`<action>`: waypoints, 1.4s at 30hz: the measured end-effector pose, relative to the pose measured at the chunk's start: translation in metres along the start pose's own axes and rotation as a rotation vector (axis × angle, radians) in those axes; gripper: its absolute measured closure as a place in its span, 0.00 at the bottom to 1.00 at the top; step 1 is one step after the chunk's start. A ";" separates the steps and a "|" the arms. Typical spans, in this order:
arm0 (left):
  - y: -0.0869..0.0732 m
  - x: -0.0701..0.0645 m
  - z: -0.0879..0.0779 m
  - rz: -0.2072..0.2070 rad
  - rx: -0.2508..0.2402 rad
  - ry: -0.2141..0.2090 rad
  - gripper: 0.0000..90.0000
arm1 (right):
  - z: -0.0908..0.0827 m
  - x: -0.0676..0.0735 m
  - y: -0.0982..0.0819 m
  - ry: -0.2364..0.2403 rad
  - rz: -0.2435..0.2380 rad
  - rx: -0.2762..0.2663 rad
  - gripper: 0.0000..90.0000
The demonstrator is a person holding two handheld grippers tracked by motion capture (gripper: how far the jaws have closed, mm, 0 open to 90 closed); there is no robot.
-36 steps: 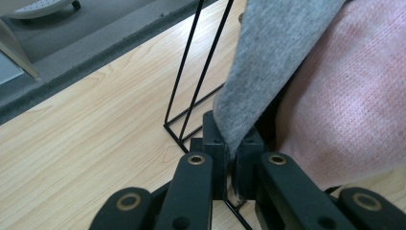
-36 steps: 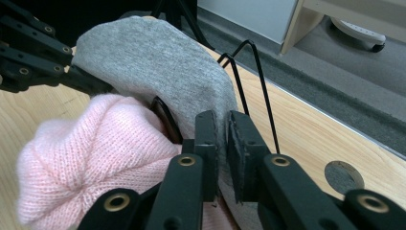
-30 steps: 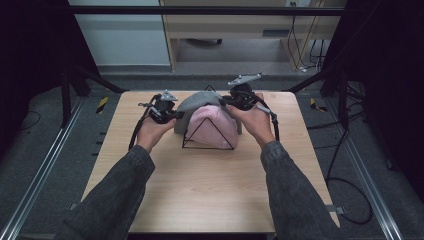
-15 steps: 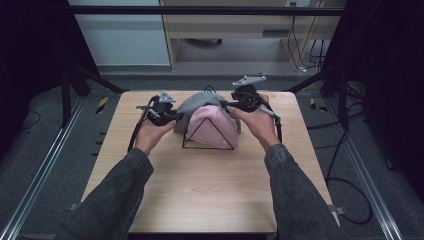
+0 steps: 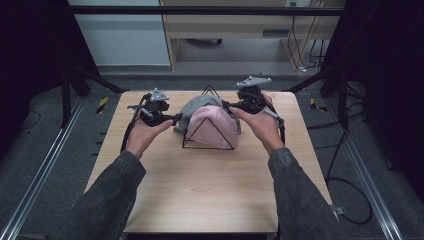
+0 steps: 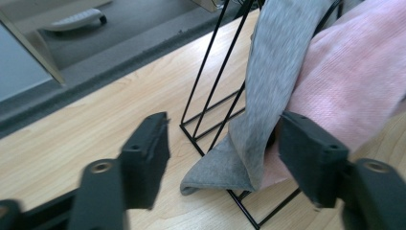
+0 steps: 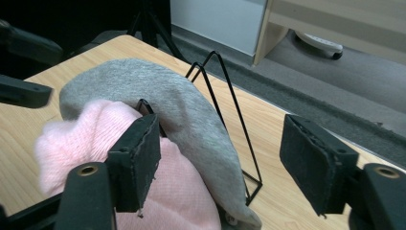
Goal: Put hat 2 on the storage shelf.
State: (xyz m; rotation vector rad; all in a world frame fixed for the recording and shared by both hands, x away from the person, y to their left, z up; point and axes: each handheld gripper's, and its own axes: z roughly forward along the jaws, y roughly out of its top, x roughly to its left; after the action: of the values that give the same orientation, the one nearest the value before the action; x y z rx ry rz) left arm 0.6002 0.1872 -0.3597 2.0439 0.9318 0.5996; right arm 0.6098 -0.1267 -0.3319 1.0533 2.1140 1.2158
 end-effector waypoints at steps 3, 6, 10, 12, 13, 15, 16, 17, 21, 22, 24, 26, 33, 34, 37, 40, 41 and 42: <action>0.001 -0.004 -0.014 -0.011 -0.010 0.007 0.24 | -0.010 0.000 -0.002 -0.015 0.002 -0.009 0.30; -0.003 -0.011 -0.033 0.002 -0.010 0.022 0.17 | -0.025 0.002 -0.008 -0.037 0.010 -0.031 0.27; -0.015 -0.018 -0.050 0.007 0.002 0.024 0.11 | -0.050 0.005 -0.021 -0.065 0.021 -0.048 0.22; -0.023 -0.021 -0.056 0.030 0.057 0.018 0.09 | -0.062 0.006 -0.029 -0.074 0.028 -0.038 0.19; -0.027 -0.023 -0.059 0.037 0.067 0.028 0.08 | -0.067 0.007 -0.034 -0.078 0.036 -0.038 0.19; -0.036 -0.026 -0.068 0.064 0.067 0.027 0.08 | -0.078 0.007 -0.042 -0.085 0.047 -0.049 0.18; -0.039 -0.026 -0.070 0.066 0.070 0.022 0.06 | -0.084 0.007 -0.047 -0.086 0.048 -0.057 0.17; -0.042 -0.028 -0.072 0.067 0.077 0.020 0.05 | -0.086 0.007 -0.050 -0.088 0.049 -0.055 0.16; -0.056 -0.032 -0.078 0.091 0.092 0.009 0.05 | -0.098 0.006 -0.063 -0.091 0.053 -0.048 0.13; -0.059 -0.032 -0.078 0.101 0.103 0.004 0.04 | -0.100 0.006 -0.066 -0.087 0.055 -0.046 0.13; -0.063 -0.033 -0.079 0.102 0.109 0.005 0.04 | -0.101 0.005 -0.069 -0.086 0.052 -0.042 0.12; -0.072 -0.035 -0.078 0.118 0.124 0.005 0.04 | -0.106 0.005 -0.079 -0.079 0.036 -0.034 0.11; -0.094 -0.046 -0.075 0.151 0.177 -0.001 0.04 | -0.113 0.006 -0.097 -0.056 0.013 -0.007 0.08; -0.096 -0.048 -0.074 0.160 0.185 0.000 0.04 | -0.113 0.006 -0.100 -0.053 0.006 0.000 0.08; -0.102 -0.051 -0.071 0.182 0.205 0.004 0.04 | -0.112 0.007 -0.109 -0.047 0.004 0.023 0.08; -0.108 -0.052 -0.068 0.175 0.219 -0.010 0.05 | -0.109 0.009 -0.117 -0.037 0.006 0.046 0.12; -0.110 -0.052 -0.067 0.176 0.227 -0.015 0.05 | -0.108 0.010 -0.120 -0.033 0.005 0.053 0.13; -0.112 -0.053 -0.065 0.178 0.234 -0.018 0.05 | -0.106 0.011 -0.124 -0.025 0.002 0.063 0.13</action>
State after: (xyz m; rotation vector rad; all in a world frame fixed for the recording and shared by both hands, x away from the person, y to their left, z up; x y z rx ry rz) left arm 0.4785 0.2229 -0.4188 2.3558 0.8481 0.5878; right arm 0.4810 -0.2091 -0.3883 1.0928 2.1448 1.1384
